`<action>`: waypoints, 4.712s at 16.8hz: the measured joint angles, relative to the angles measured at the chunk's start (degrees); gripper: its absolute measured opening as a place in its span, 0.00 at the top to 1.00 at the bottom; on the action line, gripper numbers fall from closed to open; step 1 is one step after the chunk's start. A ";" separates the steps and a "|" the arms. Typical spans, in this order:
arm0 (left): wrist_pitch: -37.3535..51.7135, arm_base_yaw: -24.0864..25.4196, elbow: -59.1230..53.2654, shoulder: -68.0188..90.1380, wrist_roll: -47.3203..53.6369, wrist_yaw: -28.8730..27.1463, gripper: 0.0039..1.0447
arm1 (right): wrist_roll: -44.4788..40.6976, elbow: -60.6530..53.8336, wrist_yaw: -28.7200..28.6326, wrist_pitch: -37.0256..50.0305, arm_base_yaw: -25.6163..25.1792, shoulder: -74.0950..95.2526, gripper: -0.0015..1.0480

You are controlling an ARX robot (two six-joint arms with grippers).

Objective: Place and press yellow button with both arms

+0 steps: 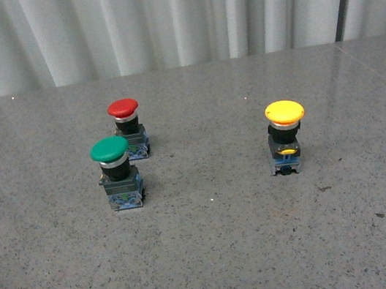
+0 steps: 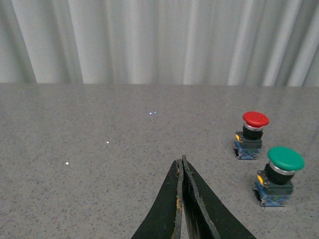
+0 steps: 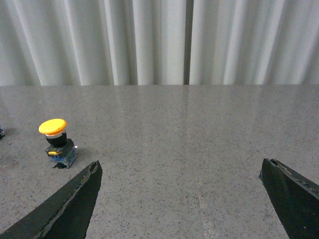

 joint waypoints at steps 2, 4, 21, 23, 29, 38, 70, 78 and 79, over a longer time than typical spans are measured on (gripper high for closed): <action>-2.71 -0.04 -1.44 -4.63 0.00 -0.02 0.99 | 0.00 0.00 0.02 -0.02 0.00 0.00 0.06; -5.57 -0.04 -2.80 -8.50 0.00 -0.02 0.99 | 0.00 0.00 0.00 -0.02 0.00 0.00 0.06; -25.73 -0.04 -4.83 -32.02 0.00 -0.02 0.99 | 0.00 0.00 0.00 -0.02 0.00 0.00 0.06; -34.18 -0.04 -4.81 -37.81 0.00 -0.04 0.99 | -0.02 0.00 0.00 -0.02 0.00 0.00 0.06; -36.37 -0.04 -4.81 -42.16 0.00 -0.02 0.99 | -0.02 0.00 0.00 -0.02 0.00 0.00 0.06; -36.37 -0.04 -4.81 -42.16 -0.02 -0.02 0.05 | -0.02 0.00 0.00 -0.02 0.00 0.00 0.06; -36.35 -0.04 -4.81 -42.16 -0.04 -0.02 0.06 | 0.85 45.70 -6.03 31.54 19.30 93.96 0.98; -36.37 -0.04 -4.81 -42.16 -0.04 -0.02 0.06 | 1.03 45.05 -5.99 28.59 21.70 97.35 0.98; -36.37 -0.04 -4.81 -42.16 -0.04 -0.02 0.06 | 1.05 45.05 -5.99 28.59 21.70 97.35 0.98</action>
